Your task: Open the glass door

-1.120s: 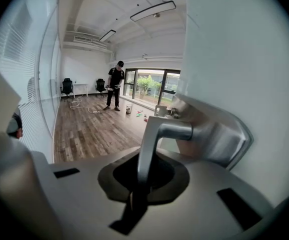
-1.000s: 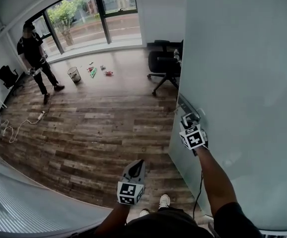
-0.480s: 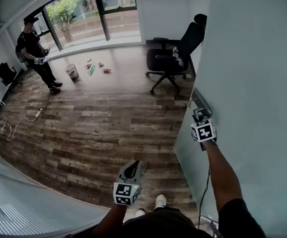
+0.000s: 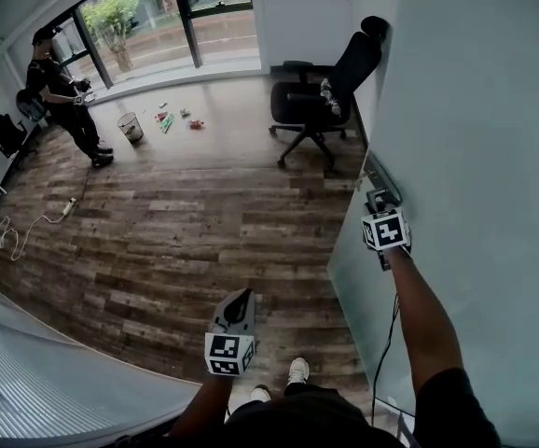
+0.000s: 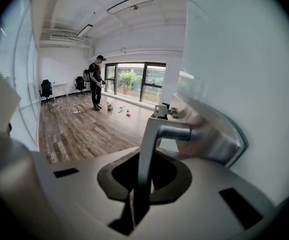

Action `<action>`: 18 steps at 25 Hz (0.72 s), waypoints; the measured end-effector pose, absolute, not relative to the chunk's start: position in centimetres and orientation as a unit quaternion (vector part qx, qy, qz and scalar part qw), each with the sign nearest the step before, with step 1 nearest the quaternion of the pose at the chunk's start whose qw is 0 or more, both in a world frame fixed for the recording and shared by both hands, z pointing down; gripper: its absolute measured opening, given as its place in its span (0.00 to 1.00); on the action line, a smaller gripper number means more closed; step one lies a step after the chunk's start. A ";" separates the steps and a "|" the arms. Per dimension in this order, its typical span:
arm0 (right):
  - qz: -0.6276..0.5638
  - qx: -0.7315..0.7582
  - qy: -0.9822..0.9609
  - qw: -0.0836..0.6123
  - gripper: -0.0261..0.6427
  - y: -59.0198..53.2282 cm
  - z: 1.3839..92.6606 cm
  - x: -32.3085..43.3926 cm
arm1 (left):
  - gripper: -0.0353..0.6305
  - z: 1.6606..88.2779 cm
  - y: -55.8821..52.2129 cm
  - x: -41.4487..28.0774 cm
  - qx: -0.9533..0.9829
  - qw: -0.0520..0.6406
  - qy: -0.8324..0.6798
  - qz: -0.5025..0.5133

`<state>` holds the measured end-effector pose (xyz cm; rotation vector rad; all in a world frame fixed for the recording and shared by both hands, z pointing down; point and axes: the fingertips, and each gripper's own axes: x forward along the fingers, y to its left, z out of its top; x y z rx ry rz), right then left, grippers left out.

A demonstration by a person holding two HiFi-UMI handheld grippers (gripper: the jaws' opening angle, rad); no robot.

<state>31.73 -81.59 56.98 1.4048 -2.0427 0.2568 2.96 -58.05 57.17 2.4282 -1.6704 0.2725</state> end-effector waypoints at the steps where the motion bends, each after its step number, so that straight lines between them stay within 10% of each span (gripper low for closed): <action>1: 0.101 0.535 -0.777 0.316 0.06 -81.6 56.7 31.8 | 0.05 57.1 -57.8 2.8 0.816 0.089 -0.564 0.090; 5: 0.110 0.541 -0.771 0.318 0.23 -81.1 55.0 32.0 | 0.05 56.6 -55.7 2.4 0.817 0.092 -0.563 0.087; 18: -0.029 0.650 -0.728 0.218 0.26 -66.6 48.3 32.5 | 0.05 55.2 -44.8 -3.7 0.811 0.086 -0.574 0.075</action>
